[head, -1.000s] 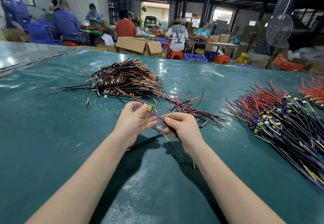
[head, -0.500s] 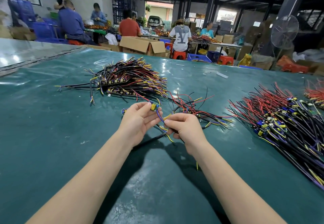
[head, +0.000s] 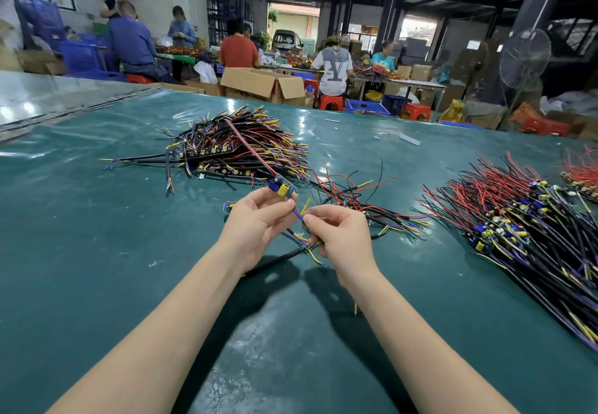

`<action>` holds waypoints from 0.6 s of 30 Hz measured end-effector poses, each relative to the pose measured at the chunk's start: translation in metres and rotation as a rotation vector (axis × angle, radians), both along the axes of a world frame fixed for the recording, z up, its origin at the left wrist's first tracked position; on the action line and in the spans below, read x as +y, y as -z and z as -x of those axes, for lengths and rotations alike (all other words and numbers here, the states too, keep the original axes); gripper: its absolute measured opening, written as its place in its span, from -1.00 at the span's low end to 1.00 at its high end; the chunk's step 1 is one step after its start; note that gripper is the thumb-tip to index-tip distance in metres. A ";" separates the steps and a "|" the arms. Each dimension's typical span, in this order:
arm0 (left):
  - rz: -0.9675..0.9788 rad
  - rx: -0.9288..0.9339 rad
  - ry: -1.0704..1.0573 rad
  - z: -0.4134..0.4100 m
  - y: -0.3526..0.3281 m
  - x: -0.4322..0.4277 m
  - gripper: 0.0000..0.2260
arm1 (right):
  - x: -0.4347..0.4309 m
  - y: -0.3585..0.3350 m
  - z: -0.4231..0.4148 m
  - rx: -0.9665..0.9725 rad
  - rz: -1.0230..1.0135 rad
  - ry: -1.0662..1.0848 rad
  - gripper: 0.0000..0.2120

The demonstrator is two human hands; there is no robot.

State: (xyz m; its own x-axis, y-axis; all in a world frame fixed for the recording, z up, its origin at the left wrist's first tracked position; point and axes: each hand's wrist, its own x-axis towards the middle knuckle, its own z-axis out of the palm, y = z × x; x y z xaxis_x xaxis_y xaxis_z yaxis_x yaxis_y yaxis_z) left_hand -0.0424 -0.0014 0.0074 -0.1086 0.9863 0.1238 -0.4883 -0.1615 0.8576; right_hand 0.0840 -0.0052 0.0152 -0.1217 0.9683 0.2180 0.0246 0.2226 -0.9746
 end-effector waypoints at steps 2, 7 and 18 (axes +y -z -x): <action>0.025 -0.040 0.072 0.001 0.000 0.000 -0.82 | 0.000 0.000 0.000 -0.029 -0.002 -0.014 -0.77; 0.034 -0.007 0.174 0.002 0.001 0.001 -0.82 | 0.000 -0.004 -0.003 -0.030 0.104 -0.080 -0.80; 0.074 0.121 -0.065 -0.002 0.002 0.002 -0.86 | 0.003 -0.001 -0.003 -0.121 -0.080 0.000 -0.70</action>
State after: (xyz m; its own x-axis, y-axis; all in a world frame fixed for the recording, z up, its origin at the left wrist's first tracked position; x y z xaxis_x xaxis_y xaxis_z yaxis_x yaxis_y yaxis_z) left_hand -0.0407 0.0004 0.0053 -0.1611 0.9847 0.0668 -0.3712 -0.1232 0.9203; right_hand 0.0871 -0.0024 0.0163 -0.1515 0.9485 0.2782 0.1413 0.2993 -0.9436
